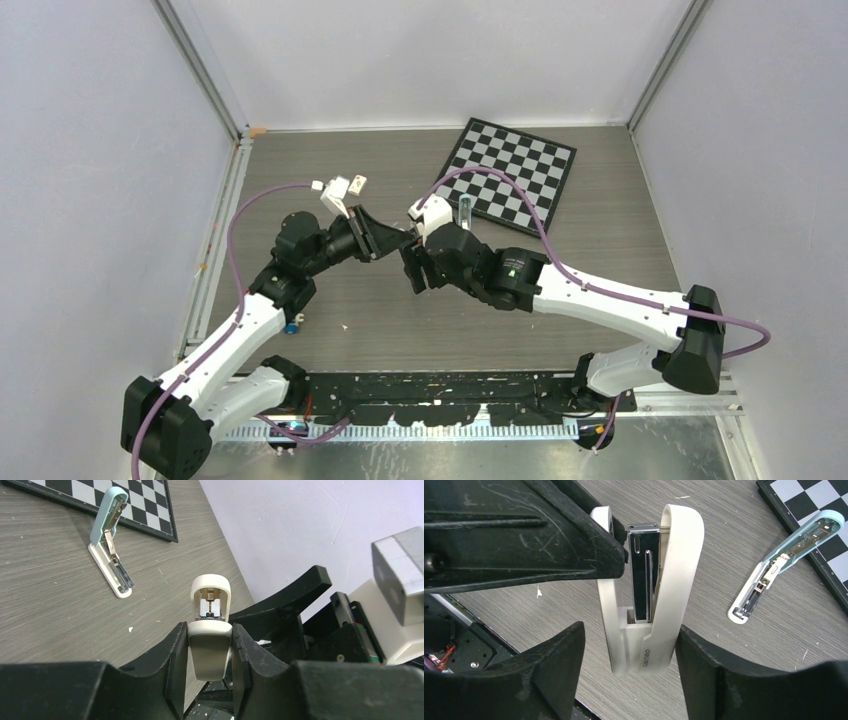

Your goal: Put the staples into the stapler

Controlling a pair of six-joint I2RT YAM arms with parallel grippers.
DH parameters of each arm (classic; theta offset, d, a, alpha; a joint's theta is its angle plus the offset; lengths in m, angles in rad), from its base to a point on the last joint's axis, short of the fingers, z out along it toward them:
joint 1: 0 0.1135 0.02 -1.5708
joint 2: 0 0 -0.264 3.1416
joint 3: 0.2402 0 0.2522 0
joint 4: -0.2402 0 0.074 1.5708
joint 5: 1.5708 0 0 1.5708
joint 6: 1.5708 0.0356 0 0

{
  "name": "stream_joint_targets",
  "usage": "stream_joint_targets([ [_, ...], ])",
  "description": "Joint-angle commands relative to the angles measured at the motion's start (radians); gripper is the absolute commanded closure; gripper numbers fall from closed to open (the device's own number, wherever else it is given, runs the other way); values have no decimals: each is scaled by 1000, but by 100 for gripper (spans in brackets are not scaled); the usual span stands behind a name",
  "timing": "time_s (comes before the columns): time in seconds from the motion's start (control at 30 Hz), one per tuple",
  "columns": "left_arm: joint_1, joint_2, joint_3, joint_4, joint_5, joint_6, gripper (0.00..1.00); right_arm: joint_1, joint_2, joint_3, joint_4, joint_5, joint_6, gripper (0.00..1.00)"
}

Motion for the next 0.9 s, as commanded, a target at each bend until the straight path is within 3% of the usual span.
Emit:
stream_joint_targets([
  [0.0, 11, -55, -15, 76, 20, 85, 100, 2, -107, -25, 48, 8, -53, 22],
  [0.2, 41, -87, -10, 48, 109, 206, 100, -80, -218, -35, 27, -189, -79, 15],
  [0.4, 43, -86, -17, 99, 230, 220, 100, -364, -264, -56, 101, -728, 75, 22],
  [0.47, 43, -73, -13, 128, 281, 212, 100, -406, -252, -49, 120, -832, 90, 27],
  [0.63, 43, -23, 5, 244, 419, 148, 100, -410, -199, -30, 134, -921, 89, 31],
  [0.87, 42, 21, 24, 310, 532, 103, 100, -414, -116, 15, 176, -1011, 119, 50],
])
